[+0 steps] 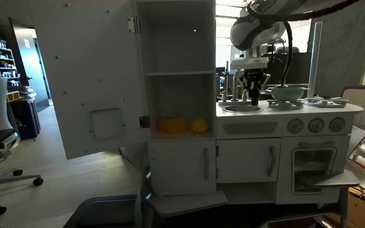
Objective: Open the right door of the cabinet, put the black bottle from the counter and the green toy from the pot in the cabinet.
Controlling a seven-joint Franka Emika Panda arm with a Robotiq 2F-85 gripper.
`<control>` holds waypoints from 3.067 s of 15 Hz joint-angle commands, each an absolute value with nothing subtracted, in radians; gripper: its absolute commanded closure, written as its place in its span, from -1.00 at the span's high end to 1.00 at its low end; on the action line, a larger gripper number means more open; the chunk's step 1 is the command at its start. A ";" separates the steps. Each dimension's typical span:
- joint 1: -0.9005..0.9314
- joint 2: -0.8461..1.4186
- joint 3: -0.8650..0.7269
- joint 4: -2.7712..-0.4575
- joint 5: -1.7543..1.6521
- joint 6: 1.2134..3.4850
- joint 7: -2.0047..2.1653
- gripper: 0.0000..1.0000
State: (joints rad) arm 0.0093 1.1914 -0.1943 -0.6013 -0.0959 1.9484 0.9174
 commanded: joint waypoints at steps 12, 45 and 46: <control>0.089 1.094 -0.153 -0.629 -0.081 1.821 0.715 -0.80; 0.339 0.227 0.159 -1.600 -0.415 1.816 0.289 -0.80; 0.336 0.247 0.154 -1.574 -0.428 1.848 0.327 -0.80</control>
